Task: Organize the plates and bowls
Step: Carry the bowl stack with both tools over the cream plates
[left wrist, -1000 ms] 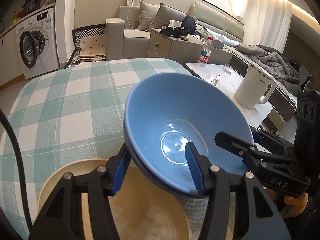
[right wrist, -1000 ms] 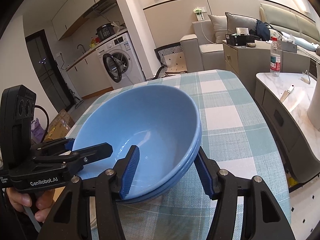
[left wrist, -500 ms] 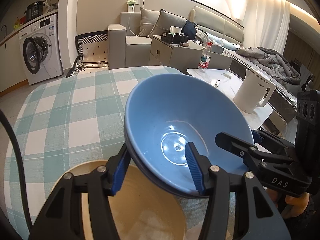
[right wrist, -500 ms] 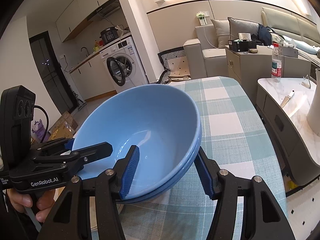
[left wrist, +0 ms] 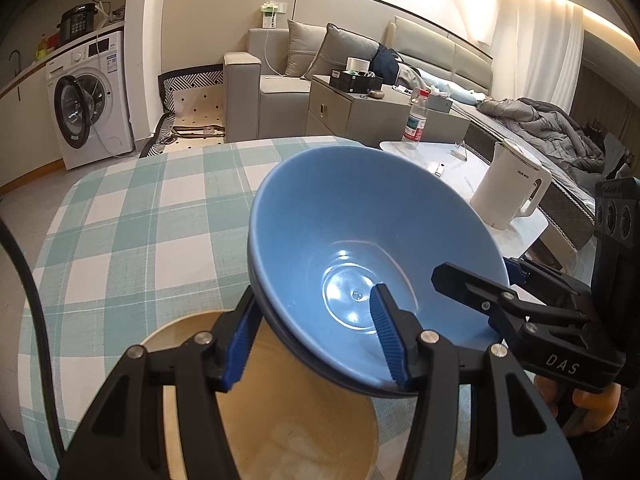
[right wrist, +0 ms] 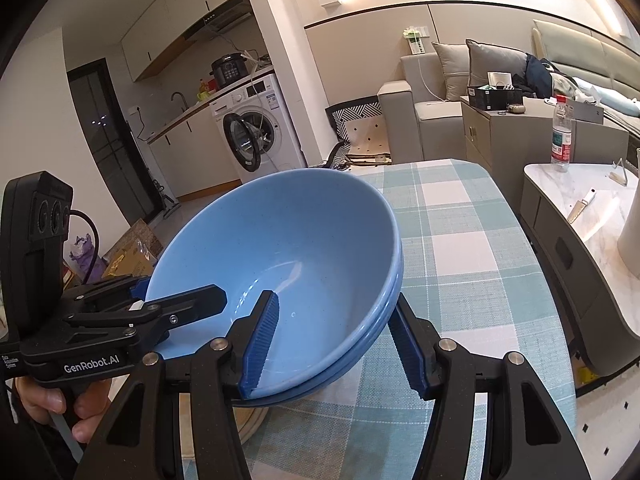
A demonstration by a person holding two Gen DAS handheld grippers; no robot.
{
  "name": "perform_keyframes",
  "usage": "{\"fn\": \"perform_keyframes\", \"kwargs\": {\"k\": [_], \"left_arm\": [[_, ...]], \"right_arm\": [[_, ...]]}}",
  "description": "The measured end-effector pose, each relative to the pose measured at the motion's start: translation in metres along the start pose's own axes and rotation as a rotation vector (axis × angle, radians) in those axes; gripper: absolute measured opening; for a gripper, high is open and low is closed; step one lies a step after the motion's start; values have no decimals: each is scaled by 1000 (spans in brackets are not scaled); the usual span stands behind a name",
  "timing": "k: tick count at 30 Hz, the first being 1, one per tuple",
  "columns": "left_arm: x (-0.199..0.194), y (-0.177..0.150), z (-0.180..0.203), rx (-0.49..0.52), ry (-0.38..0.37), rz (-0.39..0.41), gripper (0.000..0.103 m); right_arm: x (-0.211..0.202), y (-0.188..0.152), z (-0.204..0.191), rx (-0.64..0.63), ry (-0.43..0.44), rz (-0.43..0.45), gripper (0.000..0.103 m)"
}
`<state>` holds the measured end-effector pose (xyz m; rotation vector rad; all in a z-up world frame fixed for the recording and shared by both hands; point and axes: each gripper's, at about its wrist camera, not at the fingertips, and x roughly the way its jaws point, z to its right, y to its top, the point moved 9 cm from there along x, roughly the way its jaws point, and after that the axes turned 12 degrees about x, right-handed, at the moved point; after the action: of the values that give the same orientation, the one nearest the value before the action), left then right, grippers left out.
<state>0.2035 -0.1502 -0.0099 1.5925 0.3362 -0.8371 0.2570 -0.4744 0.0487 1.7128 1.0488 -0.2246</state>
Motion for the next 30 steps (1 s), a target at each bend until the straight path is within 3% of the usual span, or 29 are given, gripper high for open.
{"fn": "perform_keyframes", "kwargs": {"k": [30], "left_arm": [[-39, -25, -40, -71, 67, 31, 54]], "right_arm": [[-1, -18, -55, -98, 93, -19, 58]]}}
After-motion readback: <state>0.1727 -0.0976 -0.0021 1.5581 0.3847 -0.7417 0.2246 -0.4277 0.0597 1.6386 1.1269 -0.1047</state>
